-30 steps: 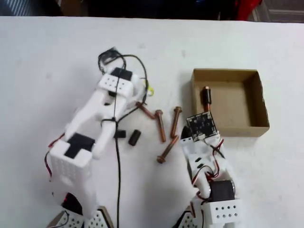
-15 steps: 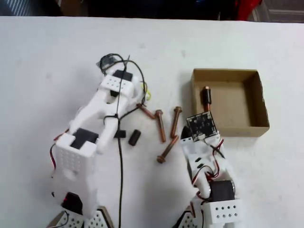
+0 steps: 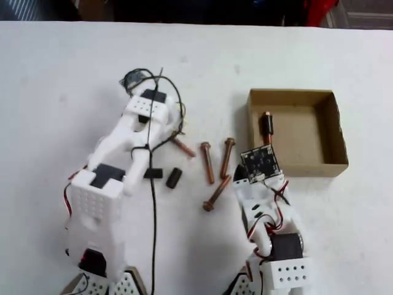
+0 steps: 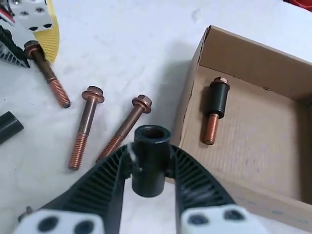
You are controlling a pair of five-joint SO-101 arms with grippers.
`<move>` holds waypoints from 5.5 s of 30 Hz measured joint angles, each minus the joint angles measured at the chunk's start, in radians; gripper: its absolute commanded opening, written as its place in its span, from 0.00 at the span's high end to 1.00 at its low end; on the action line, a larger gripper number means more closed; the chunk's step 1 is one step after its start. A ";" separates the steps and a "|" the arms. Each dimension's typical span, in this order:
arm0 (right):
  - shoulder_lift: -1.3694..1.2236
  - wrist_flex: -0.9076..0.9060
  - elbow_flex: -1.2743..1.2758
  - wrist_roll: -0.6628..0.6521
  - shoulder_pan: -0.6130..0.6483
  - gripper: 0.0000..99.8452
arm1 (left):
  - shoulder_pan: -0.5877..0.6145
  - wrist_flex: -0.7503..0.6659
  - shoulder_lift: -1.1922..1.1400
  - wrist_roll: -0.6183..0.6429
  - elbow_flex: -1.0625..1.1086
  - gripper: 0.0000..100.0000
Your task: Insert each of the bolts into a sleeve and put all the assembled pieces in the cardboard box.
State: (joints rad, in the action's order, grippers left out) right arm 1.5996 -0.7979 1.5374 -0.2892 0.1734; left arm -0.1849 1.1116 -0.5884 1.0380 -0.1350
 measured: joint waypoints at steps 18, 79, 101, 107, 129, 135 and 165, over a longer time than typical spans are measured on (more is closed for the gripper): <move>0.000 0.000 0.002 0.000 0.000 0.98 | 0.006 0.017 0.000 -0.318 0.000 0.95; 0.000 0.106 0.002 0.003 0.436 0.98 | 0.097 0.666 0.753 -0.899 -0.034 0.98; 0.002 0.514 0.141 0.219 0.624 0.98 | 0.098 -0.006 1.642 -0.985 0.809 0.98; 0.000 0.578 0.147 0.224 0.620 0.98 | -0.012 -0.160 1.791 -0.985 0.933 0.98; 0.000 0.623 0.147 0.227 0.620 0.98 | -0.221 -0.493 2.216 -0.910 1.341 0.98; 0.000 0.623 0.147 0.227 0.620 0.98 | -0.250 -0.494 2.309 -0.911 1.399 0.98; -0.003 0.617 0.147 0.229 0.618 0.98 | -0.262 -0.365 2.368 -0.907 1.556 0.98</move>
State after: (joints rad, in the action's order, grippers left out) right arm 1.5965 -0.1811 1.6847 -0.0606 0.7917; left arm -0.4473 0.7465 1.7791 0.1312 1.4208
